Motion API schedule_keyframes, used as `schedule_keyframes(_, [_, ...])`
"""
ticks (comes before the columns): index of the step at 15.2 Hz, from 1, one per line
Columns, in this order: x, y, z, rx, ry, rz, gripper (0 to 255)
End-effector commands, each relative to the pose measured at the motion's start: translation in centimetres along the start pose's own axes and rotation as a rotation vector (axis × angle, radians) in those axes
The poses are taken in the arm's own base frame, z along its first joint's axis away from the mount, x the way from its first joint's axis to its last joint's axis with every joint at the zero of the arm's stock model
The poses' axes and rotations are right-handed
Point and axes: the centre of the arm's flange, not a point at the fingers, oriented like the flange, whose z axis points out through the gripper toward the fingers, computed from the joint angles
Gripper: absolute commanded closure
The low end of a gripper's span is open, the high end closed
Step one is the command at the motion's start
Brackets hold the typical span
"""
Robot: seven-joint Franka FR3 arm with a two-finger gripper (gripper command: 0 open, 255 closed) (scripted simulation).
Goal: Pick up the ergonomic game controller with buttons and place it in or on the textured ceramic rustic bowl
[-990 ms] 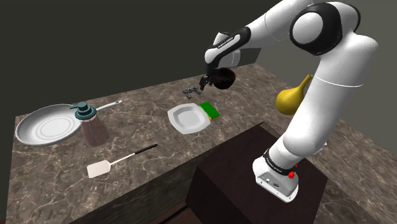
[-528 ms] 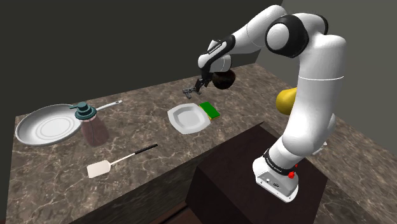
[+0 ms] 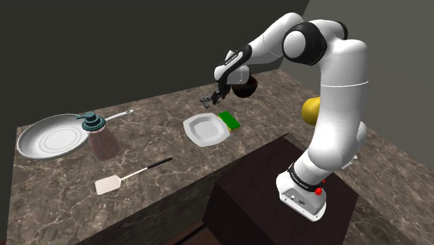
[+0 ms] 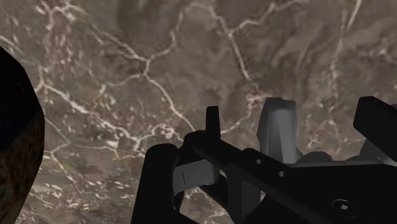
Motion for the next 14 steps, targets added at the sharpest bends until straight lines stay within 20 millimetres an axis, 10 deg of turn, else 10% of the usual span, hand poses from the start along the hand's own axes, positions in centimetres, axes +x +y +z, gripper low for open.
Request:
schedule_keyframes(1, [0.00, 0.08, 0.11, 0.000, 0.000, 0.000, 0])
schedule_keyframes(5, [0.00, 0.08, 0.11, 0.000, 0.000, 0.000, 0])
schedule_keyframes(6, [0.00, 0.08, 0.11, 0.000, 0.000, 0.000, 255])
schedule_keyframes(14, [0.00, 0.08, 0.11, 0.000, 0.000, 0.000, 255])
